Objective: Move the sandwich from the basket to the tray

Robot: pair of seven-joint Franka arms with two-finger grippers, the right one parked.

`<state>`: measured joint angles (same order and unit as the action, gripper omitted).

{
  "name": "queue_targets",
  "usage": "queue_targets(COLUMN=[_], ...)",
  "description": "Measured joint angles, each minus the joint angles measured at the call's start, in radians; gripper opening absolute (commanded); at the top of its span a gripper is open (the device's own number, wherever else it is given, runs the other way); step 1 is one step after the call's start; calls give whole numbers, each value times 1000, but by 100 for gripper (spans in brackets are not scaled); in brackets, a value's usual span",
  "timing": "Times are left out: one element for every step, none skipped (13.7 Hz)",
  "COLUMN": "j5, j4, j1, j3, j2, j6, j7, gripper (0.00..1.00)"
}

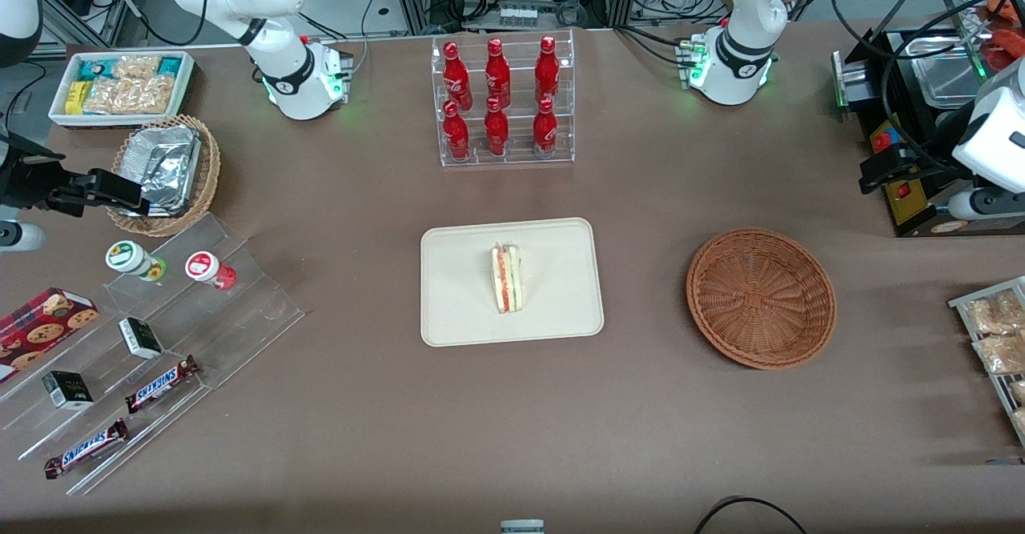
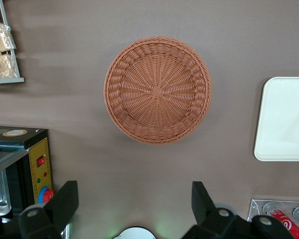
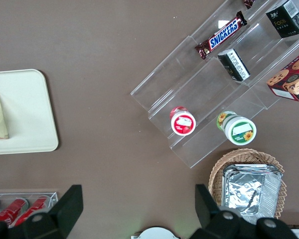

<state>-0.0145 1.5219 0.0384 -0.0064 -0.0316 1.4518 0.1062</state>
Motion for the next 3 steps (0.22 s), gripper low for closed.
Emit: queue_targets(j5=[0, 0, 0], j4=[-2, -3, -5], j1=[0, -1, -2], j3=[0, 0, 1], j2=[0, -1, -1], j6=[0, 0, 0], j7=[-2, -10, -28], gripper=[100, 100, 100])
